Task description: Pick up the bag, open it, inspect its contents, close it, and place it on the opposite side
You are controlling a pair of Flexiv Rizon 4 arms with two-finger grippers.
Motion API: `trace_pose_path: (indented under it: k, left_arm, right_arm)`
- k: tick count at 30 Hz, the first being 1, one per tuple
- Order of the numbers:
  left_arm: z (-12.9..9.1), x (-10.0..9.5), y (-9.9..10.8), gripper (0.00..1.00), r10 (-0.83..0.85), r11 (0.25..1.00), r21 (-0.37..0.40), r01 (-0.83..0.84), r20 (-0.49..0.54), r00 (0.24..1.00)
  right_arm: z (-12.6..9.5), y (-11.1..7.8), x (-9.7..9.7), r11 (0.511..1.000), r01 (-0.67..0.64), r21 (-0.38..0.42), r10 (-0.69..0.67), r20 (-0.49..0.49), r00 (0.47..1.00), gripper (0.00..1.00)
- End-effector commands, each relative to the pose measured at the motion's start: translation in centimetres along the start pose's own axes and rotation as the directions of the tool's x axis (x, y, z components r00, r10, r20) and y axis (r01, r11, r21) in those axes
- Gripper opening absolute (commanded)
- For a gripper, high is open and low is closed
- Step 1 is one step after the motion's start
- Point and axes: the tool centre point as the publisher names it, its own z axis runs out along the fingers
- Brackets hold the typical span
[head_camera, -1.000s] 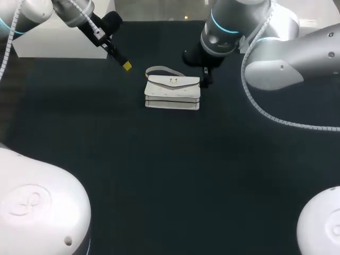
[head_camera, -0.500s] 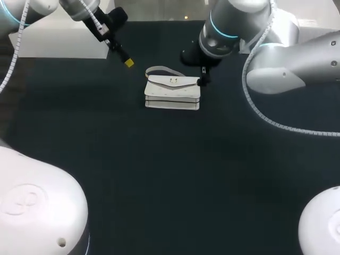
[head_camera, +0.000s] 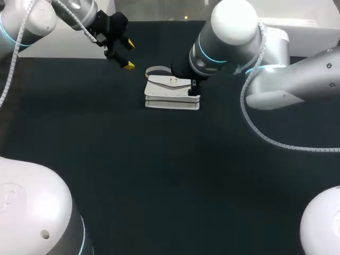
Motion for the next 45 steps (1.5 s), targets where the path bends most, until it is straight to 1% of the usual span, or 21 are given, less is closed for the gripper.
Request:
trace_pose_path:
  k: [1, 5, 6, 8, 9, 10, 20, 22, 24, 25, 27, 28, 29, 31, 33, 37, 39, 40, 43, 44, 45]
  left_arm:
    - [0.6, 0.0, -0.3, 1.00, 0.286, 0.950, 0.108, -0.292, 0.064, 0.956]
    - [0.9, -0.3, -0.9, 1.00, 0.336, 0.931, 0.125, -0.344, 0.080, 0.938]
    - [1.0, -0.4, -1.1, 1.00, 0.342, 0.927, 0.135, -0.350, 0.076, 0.937]
    - [1.0, -0.5, -1.2, 1.00, 0.346, 0.926, 0.136, -0.352, 0.067, 0.936]
    - [1.0, -0.5, -1.2, 1.00, 0.346, 0.926, 0.136, -0.352, 0.067, 0.936]
    - [1.0, -0.5, -1.2, 1.00, 0.346, 0.926, 0.136, -0.352, 0.067, 0.936]
    - [1.0, -0.5, -1.2, 1.00, 0.346, 0.926, 0.136, -0.352, 0.067, 0.936]
    - [1.6, -0.2, -1.4, 1.00, 0.351, 0.918, 0.166, -0.359, 0.078, 0.933]
    - [2.3, 0.1, -1.6, 1.00, 0.365, 0.914, 0.148, -0.377, 0.104, 0.925]
    - [2.6, 0.3, -1.8, 1.00, 0.374, 0.909, 0.159, -0.386, 0.101, 0.922]
    - [3.1, 0.5, -2.1, 1.00, 0.392, 0.902, 0.149, -0.406, 0.116, 0.913]
    - [3.2, 0.5, -2.2, 1.00, 0.397, 0.895, 0.172, -0.411, 0.113, 0.911]
    - [3.3, 0.6, -2.3, 1.00, 0.394, 0.896, 0.170, -0.410, 0.119, 0.911]
    - [3.6, 0.6, -2.4, 1.00, 0.396, 0.896, 0.165, -0.413, 0.124, 0.910]
    - [3.9, 0.6, -2.5, 1.00, 0.400, 0.891, 0.176, -0.419, 0.132, 0.907]
    - [4.4, 0.6, -2.9, 1.00, 0.408, 0.886, 0.182, -0.425, 0.126, 0.904]
    - [4.6, 0.6, -3.0, 1.00, 0.412, 0.885, 0.183, -0.428, 0.120, 0.903]
    - [4.7, 0.6, -3.0, 1.00, 0.413, 0.885, 0.182, -0.428, 0.119, 0.903]
    - [4.9, 0.6, -2.9, 1.00, 0.415, 0.885, 0.183, -0.429, 0.112, 0.903]
    - [4.9, 0.6, -2.9, 1.00, 0.414, 0.885, 0.183, -0.427, 0.109, 0.904]
    - [5.0, 0.6, -2.9, 1.00, 0.413, 0.886, 0.182, -0.427, 0.108, 0.904]
  right_arm:
    - [0.6, -0.2, 0.9, 1.000, -0.006, -0.002, 0.006, 0.099, 0.995, 1.00]
    - [0.9, -0.4, 1.5, 1.000, -0.006, -0.004, 0.007, 0.125, 0.992, 1.00]
    - [1.1, -0.4, 1.7, 1.000, -0.005, -0.007, 0.006, 0.144, 0.990, 1.00]
    - [1.3, -0.5, 2.0, 1.000, -0.008, 0.011, 0.007, 0.155, 0.988, 1.00]
    - [1.6, -0.5, 2.1, 1.000, -0.011, 0.008, 0.010, 0.149, 0.989, 1.00]
    - [2.0, -0.6, 2.3, 1.000, -0.013, 0.012, 0.011, 0.121, 0.993, 1.00]
    - [2.0, -0.6, 2.3, 1.000, -0.013, 0.012, 0.011, 0.121, 0.993, 1.00]
    - [2.3, -0.4, 2.2, 1.000, -0.019, 0.012, 0.017, 0.132, 0.991, 1.00]
    - [2.8, 0.1, 2.4, 1.000, -0.011, -0.012, 0.013, 0.152, 0.988, 1.00]
    - [3.1, 0.3, 2.6, 1.000, -0.008, -0.004, 0.009, 0.155, 0.988, 1.00]
    - [3.5, 0.6, 3.0, 1.000, -0.004, -0.007, 0.005, 0.167, 0.986, 1.00]
    - [3.8, 0.6, 3.2, 1.000, -0.007, -0.006, 0.008, 0.170, 0.985, 1.00]
    - [4.0, 0.7, 3.4, 1.000, -0.007, -0.003, 0.007, 0.171, 0.985, 1.00]
    - [4.3, 0.6, 3.6, 1.000, -0.011, 0.010, 0.009, 0.170, 0.985, 1.00]
    - [4.7, 0.4, 3.7, 1.000, -0.021, 0.022, 0.016, 0.174, 0.985, 1.00]
    - [5.0, 0.1, 3.6, 0.999, -0.025, 0.024, 0.019, 0.190, 0.982, 1.00]
    - [5.0, 0.0, 3.4, 0.999, -0.025, 0.024, 0.020, 0.198, 0.980, 0.79]
    - [5.1, -0.1, 3.4, 0.999, -0.025, 0.025, 0.019, 0.199, 0.980, 0.72]
    - [5.1, -0.3, 3.2, 0.999, -0.022, 0.026, 0.016, 0.204, 0.979, 0.59]
    - [5.1, -0.4, 3.2, 0.999, -0.020, 0.025, 0.015, 0.204, 0.979, 0.50]
    - [5.1, -0.5, 3.2, 0.999, -0.021, 0.025, 0.015, 0.205, 0.979, 0.48]
